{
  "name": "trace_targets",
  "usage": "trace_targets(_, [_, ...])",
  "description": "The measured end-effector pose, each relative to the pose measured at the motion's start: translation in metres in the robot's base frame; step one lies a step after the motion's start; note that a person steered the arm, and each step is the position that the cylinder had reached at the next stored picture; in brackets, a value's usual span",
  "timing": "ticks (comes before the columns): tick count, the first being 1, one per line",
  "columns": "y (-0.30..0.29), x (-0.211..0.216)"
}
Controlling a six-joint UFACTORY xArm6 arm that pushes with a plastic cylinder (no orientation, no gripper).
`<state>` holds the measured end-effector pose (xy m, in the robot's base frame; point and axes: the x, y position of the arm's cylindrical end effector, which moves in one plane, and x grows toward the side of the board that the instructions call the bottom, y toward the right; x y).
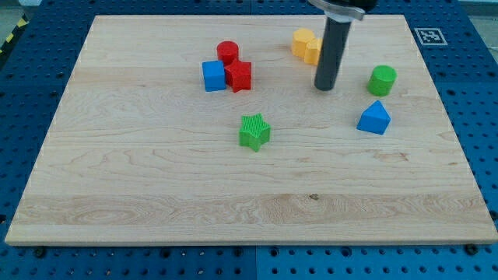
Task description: Move green circle near yellow heart
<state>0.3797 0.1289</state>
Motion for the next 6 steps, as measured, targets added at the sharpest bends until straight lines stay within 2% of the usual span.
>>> trace_targets(3, [0.116, 0.020])
trace_targets(4, [0.135, 0.020])
trace_targets(5, [0.125, 0.009])
trace_targets(6, [0.110, -0.022])
